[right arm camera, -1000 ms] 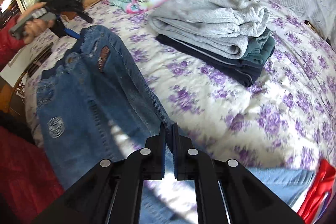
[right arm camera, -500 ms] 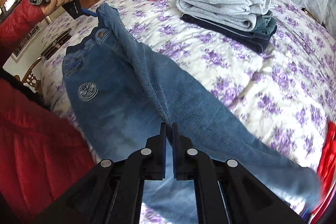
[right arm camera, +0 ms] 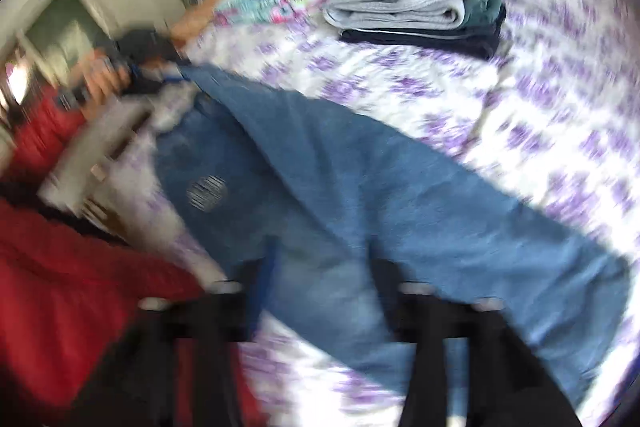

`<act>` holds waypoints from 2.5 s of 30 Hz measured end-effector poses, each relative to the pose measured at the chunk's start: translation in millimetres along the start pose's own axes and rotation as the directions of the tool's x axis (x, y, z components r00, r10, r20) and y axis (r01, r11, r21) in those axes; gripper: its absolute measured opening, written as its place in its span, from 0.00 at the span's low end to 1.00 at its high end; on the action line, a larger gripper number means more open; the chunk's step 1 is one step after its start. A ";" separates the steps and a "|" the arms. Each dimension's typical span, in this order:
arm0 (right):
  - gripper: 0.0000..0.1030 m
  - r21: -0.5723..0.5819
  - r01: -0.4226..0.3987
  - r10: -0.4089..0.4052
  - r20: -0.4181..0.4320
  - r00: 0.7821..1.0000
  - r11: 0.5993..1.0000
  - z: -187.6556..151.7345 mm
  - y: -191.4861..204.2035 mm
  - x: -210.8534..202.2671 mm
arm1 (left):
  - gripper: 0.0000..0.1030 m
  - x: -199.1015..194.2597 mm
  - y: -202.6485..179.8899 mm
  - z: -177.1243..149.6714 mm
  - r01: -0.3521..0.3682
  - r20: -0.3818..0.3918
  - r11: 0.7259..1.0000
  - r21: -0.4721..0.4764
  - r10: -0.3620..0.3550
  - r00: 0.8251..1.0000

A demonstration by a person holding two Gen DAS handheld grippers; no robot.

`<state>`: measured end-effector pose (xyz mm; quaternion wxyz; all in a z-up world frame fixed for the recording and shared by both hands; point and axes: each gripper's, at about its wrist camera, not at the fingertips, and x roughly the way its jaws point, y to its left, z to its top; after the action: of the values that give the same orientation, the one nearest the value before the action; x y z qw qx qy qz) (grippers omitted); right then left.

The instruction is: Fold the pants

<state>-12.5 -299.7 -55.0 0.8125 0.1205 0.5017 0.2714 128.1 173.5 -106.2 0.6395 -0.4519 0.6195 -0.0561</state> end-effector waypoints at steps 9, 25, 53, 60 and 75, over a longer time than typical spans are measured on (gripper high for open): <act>0.51 0.586 -0.199 0.174 0.100 0.980 0.785 -34.0 -53.6 57.0 | 0.20 -7.6 4.8 -6.8 -0.009 0.000 1.000 0.022 0.009 1.000; 0.04 0.672 -0.230 -0.079 0.395 0.915 0.704 -36.3 -25.4 14.7 | 0.15 -18.8 3.1 -15.9 -0.032 -0.009 0.979 0.203 0.035 0.999; 0.04 0.629 -0.028 0.009 0.033 0.999 0.777 -98.3 -36.4 48.2 | 0.38 -32.1 27.9 -104.4 -0.051 0.030 0.857 0.513 0.042 0.999; 0.12 0.643 -0.055 0.010 0.074 0.997 0.764 -112.6 -37.7 22.5 | 0.05 16.6 67.9 -66.4 -0.107 -0.013 0.927 0.359 0.120 0.993; 0.34 0.910 -0.160 -0.438 0.331 0.836 0.382 -204.8 -148.3 -111.1 | 0.68 39.2 15.0 -107.3 -0.198 0.083 0.826 0.528 0.182 0.980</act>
<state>-184.1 -500.0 -136.9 0.7327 0.5700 0.3321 -0.1670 39.2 102.9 -126.2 0.7510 -0.1934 0.6119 -0.1554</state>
